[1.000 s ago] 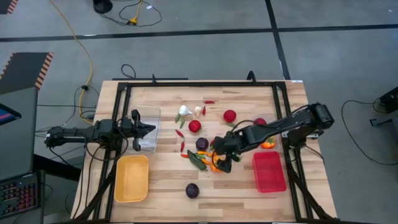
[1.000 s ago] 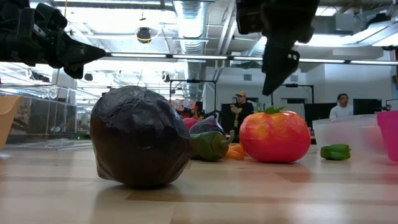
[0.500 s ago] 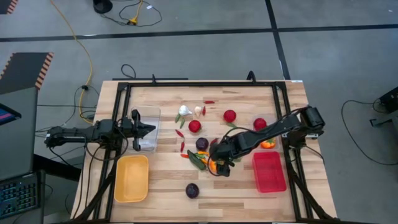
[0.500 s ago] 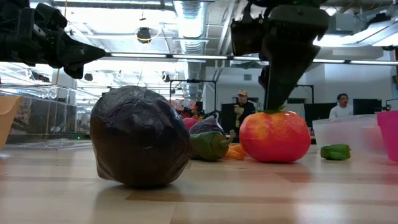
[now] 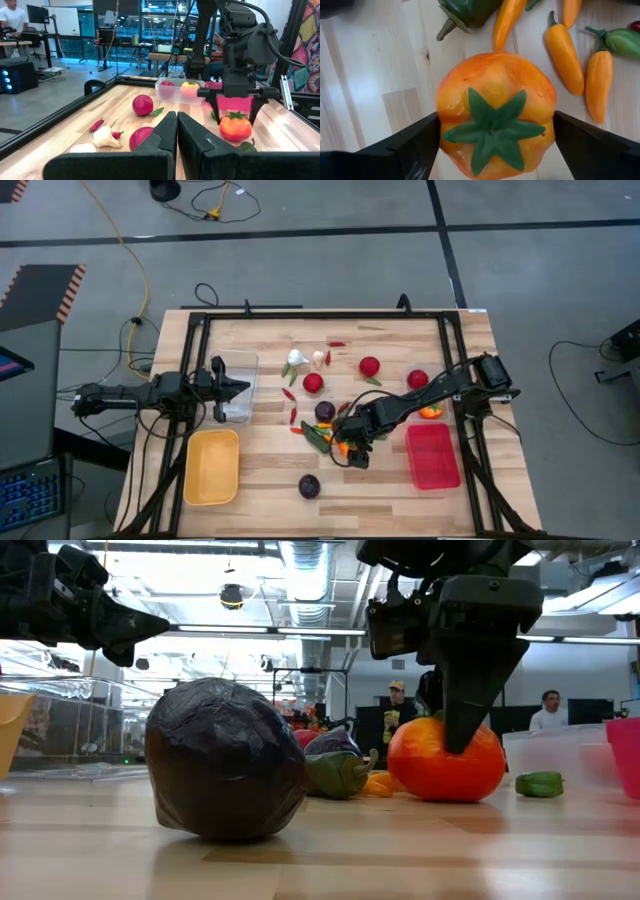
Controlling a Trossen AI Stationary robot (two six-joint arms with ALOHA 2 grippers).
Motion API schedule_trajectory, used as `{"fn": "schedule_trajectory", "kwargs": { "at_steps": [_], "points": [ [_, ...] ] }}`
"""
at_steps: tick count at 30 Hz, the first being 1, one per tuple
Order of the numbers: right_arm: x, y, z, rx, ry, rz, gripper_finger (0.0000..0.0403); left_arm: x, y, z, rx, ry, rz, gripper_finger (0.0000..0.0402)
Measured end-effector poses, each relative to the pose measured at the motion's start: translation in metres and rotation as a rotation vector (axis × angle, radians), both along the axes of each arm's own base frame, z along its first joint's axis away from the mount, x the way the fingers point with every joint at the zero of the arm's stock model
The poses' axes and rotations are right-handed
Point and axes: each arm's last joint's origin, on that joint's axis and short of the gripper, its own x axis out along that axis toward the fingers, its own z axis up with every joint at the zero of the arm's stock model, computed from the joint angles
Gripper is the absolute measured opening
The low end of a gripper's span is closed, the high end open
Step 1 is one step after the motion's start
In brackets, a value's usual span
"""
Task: Sort produce into baskets
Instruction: Put the orange tomato into the right transparent bin
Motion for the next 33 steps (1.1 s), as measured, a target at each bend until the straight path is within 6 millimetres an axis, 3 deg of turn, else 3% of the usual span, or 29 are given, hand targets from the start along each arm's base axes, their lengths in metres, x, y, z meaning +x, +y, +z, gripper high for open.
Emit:
{"fn": "schedule_trajectory", "kwargs": {
  "at_steps": [8,15,26,29,33],
  "points": [
    [-0.003,-0.001,0.007,0.011,-0.01,0.001,0.0335,0.0,0.0,0.0,0.0,0.0,0.0,0.0],
    [-0.016,-0.011,0.048,-0.005,0.048,-0.018,0.0338,0.0,0.0,0.0,0.0,0.0,0.0,0.0],
    [-0.077,-0.052,0.109,-0.192,0.152,-0.223,0.0339,0.0,0.0,0.0,0.0,0.0,0.0,0.0],
    [-0.096,-0.062,0.117,-0.272,0.226,-0.325,0.0339,0.0,0.0,0.0,0.0,0.0,0.0,0.0],
    [-0.116,-0.071,0.114,-0.318,0.314,-0.427,0.0342,0.0,0.0,0.0,0.0,0.0,0.0,0.0]
  ]
}}
